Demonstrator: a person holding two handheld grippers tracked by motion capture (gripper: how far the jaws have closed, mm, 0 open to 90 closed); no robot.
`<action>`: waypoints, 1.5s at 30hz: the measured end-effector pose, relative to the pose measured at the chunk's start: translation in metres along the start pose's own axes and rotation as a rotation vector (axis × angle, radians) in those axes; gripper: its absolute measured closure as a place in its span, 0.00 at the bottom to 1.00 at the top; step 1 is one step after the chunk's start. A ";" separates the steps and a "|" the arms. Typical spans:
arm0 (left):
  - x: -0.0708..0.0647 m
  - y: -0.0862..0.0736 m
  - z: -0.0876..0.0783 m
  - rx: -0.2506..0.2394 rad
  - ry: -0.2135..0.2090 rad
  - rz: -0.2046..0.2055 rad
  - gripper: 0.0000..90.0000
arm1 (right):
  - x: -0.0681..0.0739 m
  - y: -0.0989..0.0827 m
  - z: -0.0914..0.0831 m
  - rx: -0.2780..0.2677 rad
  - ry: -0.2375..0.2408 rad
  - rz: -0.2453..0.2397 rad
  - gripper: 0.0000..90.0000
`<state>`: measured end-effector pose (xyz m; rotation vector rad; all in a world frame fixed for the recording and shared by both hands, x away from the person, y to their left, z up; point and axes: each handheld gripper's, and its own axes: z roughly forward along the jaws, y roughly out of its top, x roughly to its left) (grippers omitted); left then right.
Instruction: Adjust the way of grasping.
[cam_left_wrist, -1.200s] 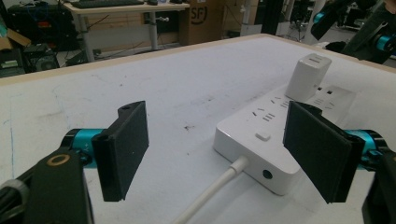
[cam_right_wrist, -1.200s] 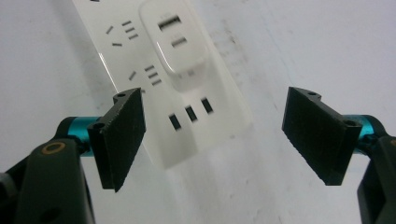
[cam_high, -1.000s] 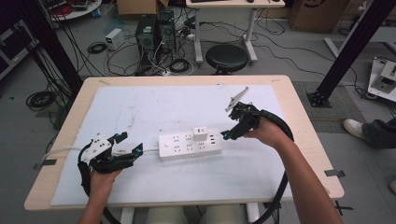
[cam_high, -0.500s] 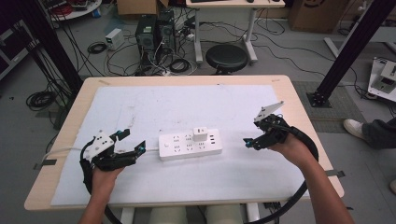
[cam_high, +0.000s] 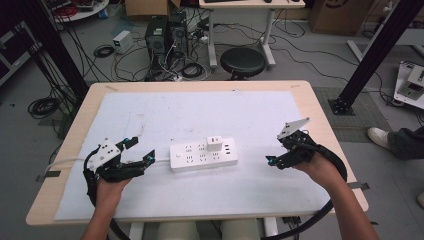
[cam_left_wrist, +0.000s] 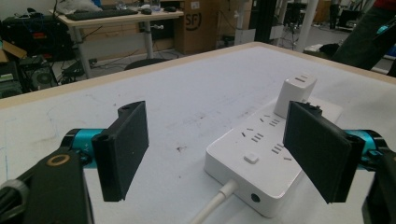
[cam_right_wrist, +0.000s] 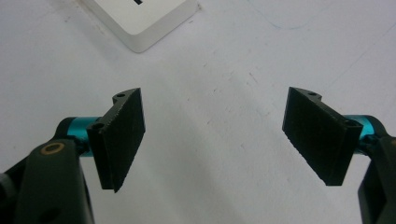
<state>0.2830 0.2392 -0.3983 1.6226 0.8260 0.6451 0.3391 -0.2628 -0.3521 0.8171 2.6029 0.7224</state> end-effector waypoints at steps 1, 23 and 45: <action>0.000 0.000 -0.001 0.001 0.002 -0.004 0.25 | 0.001 -0.001 -0.001 0.000 0.000 -0.004 0.24; 0.002 -0.003 -0.001 0.008 0.008 -0.010 0.25 | 0.003 -0.013 0.003 -0.020 0.003 0.031 0.24; 0.005 -0.006 -0.002 0.005 0.013 -0.016 0.25 | 0.003 -0.020 0.006 -0.027 -0.001 0.054 0.24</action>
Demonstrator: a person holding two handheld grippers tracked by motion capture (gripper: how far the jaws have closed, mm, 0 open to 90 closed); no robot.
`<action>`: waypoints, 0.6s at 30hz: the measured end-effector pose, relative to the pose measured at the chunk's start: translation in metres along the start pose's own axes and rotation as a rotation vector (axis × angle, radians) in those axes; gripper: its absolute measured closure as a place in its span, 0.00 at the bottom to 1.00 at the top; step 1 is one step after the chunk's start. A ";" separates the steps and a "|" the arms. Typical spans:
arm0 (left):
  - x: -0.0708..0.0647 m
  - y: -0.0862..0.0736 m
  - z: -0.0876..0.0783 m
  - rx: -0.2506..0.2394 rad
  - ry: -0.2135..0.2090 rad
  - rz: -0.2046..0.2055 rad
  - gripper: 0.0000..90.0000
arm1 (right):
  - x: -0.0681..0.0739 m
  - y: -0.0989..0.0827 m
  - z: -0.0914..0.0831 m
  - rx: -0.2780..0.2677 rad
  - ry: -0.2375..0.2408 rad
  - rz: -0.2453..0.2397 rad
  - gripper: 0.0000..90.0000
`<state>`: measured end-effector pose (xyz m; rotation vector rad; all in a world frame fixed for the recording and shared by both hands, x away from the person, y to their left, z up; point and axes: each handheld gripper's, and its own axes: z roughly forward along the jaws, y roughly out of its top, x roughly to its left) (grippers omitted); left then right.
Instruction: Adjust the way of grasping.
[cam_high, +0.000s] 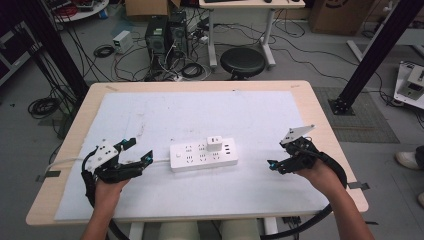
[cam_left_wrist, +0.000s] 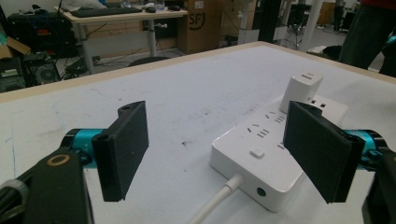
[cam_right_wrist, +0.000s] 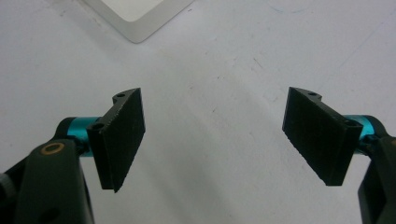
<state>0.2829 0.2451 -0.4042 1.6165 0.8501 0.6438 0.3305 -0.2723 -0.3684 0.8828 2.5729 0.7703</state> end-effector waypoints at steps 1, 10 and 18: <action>0.000 0.000 0.000 0.000 0.000 0.000 0.25 | 0.000 0.000 0.000 0.000 0.000 0.000 0.24; -0.001 0.000 -0.001 -0.006 -0.005 -0.001 0.25 | 0.000 0.001 -0.002 0.007 -0.006 -0.012 0.24; -0.004 -0.001 -0.002 -0.004 -0.007 -0.003 0.25 | 0.002 0.003 -0.002 0.006 -0.006 -0.011 0.24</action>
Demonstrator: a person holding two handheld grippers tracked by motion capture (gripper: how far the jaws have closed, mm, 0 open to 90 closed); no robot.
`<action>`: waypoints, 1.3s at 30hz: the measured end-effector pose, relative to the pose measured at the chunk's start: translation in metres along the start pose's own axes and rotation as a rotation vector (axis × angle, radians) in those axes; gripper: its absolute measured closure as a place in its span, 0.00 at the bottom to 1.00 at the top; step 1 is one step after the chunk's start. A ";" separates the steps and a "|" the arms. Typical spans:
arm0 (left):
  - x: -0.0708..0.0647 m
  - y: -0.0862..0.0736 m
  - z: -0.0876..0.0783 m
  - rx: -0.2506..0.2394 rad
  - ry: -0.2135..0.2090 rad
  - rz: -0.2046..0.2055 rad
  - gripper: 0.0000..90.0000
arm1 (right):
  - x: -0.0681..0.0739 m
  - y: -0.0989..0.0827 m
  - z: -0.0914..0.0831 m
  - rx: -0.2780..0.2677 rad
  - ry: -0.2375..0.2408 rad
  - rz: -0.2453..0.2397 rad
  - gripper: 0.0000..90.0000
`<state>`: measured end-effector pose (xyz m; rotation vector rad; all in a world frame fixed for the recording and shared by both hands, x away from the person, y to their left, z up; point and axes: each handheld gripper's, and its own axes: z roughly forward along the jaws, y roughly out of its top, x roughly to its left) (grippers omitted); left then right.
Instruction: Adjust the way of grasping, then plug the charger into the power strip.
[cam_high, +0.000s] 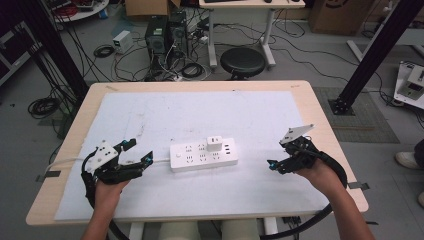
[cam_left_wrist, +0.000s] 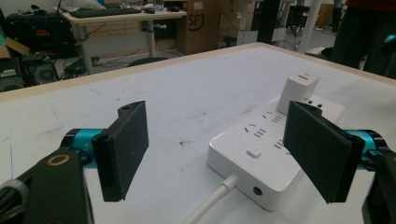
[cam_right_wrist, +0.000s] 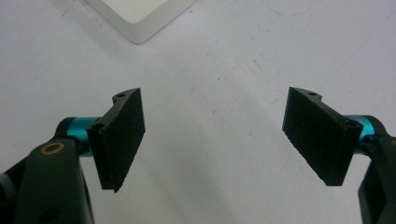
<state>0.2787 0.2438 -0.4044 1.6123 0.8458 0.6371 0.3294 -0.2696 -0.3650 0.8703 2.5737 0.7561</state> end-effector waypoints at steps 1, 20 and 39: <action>0.000 0.000 0.000 0.003 -0.003 0.007 0.25 | 0.000 0.001 0.000 -0.003 0.001 -0.001 0.24; -0.001 0.002 -0.001 -0.010 0.001 0.005 0.25 | -0.001 0.004 -0.005 -0.010 -0.007 -0.013 0.24; -0.002 -0.002 0.002 -0.002 -0.002 0.002 0.25 | -0.001 0.001 -0.002 -0.006 -0.004 -0.009 0.24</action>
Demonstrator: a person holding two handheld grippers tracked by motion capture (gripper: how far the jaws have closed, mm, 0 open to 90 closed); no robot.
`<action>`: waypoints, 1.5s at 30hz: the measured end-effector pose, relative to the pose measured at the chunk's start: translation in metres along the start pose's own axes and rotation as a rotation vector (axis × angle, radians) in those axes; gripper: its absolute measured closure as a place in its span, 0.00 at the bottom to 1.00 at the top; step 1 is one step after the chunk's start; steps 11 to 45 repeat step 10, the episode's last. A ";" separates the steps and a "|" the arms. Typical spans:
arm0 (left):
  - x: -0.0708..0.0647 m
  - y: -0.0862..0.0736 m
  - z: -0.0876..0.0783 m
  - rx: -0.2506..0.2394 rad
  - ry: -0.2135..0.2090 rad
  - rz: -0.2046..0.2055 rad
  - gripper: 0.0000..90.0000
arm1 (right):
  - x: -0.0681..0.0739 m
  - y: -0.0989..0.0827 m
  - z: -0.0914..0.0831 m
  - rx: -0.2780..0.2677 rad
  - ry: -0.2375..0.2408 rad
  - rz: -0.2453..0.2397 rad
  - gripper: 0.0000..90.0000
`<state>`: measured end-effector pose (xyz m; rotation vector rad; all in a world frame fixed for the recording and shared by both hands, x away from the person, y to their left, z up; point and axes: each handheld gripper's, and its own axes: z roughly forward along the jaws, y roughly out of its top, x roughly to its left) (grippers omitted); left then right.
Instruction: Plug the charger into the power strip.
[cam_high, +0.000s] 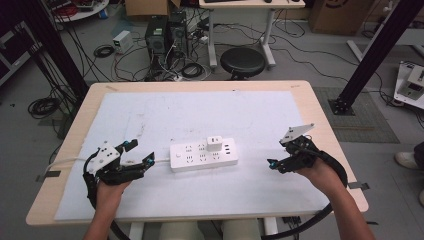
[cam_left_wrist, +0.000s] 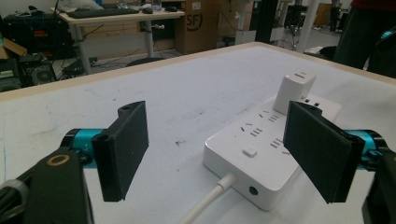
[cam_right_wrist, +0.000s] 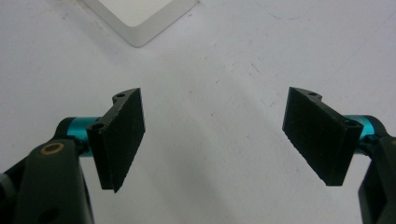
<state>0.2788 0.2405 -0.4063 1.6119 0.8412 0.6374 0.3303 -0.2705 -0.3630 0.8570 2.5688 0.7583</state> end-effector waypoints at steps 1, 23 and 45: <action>0.000 0.000 0.000 0.000 0.001 0.000 0.25 | 0.000 0.000 0.000 -0.004 0.001 0.001 0.24; -0.001 0.002 0.001 0.000 0.001 0.001 0.25 | -0.001 -0.004 -0.003 -0.006 -0.004 0.007 0.24; -0.001 0.002 0.001 0.000 0.001 0.001 0.25 | -0.001 -0.004 -0.003 -0.006 -0.004 0.007 0.24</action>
